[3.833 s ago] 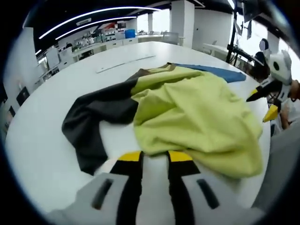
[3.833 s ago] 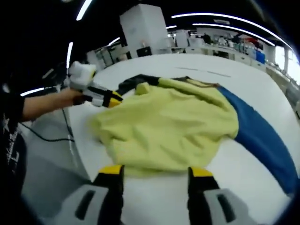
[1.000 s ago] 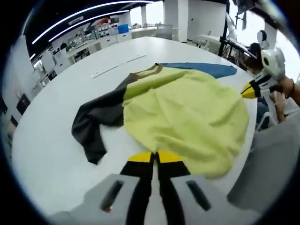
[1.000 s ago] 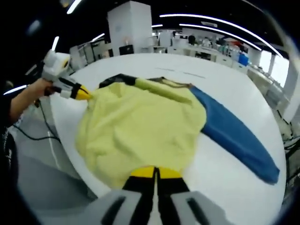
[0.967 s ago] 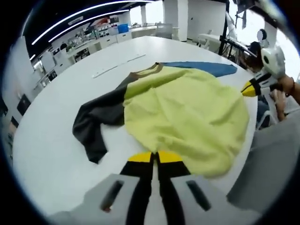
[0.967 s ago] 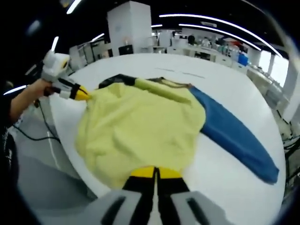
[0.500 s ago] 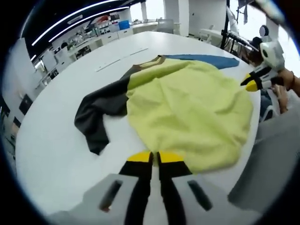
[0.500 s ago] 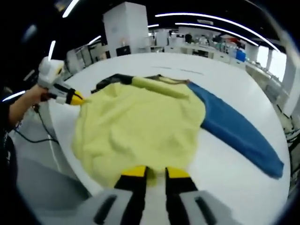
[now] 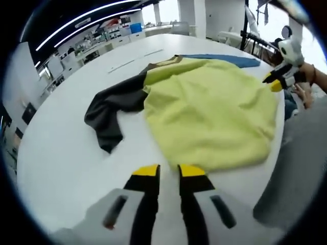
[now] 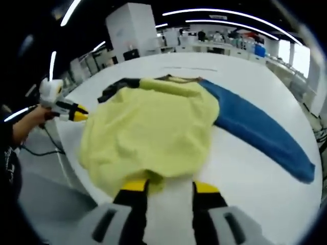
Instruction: Fold the garment on the visible template until the final outline fits inside the template.
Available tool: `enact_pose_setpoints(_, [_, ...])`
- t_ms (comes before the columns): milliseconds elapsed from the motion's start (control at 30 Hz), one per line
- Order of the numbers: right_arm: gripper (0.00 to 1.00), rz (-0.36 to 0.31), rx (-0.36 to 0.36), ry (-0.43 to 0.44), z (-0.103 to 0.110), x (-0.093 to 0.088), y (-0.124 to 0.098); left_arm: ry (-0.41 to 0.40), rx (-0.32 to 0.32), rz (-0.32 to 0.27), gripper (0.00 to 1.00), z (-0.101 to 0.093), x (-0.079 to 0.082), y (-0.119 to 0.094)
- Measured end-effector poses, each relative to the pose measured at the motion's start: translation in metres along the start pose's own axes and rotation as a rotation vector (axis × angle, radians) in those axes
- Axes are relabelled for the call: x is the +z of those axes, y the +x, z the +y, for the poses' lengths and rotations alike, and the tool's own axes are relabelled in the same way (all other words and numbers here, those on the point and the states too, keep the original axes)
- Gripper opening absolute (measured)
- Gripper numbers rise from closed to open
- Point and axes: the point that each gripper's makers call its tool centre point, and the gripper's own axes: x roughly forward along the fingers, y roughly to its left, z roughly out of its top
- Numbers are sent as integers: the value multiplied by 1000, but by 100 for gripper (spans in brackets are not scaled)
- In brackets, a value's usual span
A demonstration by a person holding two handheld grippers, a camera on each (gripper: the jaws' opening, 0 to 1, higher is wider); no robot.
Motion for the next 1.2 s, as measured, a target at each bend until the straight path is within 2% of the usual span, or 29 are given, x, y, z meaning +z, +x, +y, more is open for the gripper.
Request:
enact_pose_setpoints(100, [30,-6,-18,-24,-5,-1,6,26,-3,-1,11,0,-5,7])
enact_pose_setpoints(333, [29,-64,34,-11,3,16,10,69,0,-37,9,-4,9,10])
enact_pose_setpoints(567, [24,5,16,-57,9,5,11,72,-39,-116,12,-20,38,12])
enact_pose_setpoints(633, [22,33,15,-61,10,1,12,79,-49,-124,12,-22,41,15])
enact_pose_setpoints(667, [21,6,5,-72,10,5,13,79,-51,-125,12,-24,43,17])
enact_pose_setpoints(900, [11,45,-9,-101,11,-2,12,105,-108,-176,14,-50,65,26])
enact_pose_setpoints(1033, [6,53,-10,-117,15,-3,12,140,-108,-153,14,-56,59,37])
enact_pose_setpoints(1200, [0,52,-5,-116,17,-3,13,98,-119,-158,15,-58,57,42])
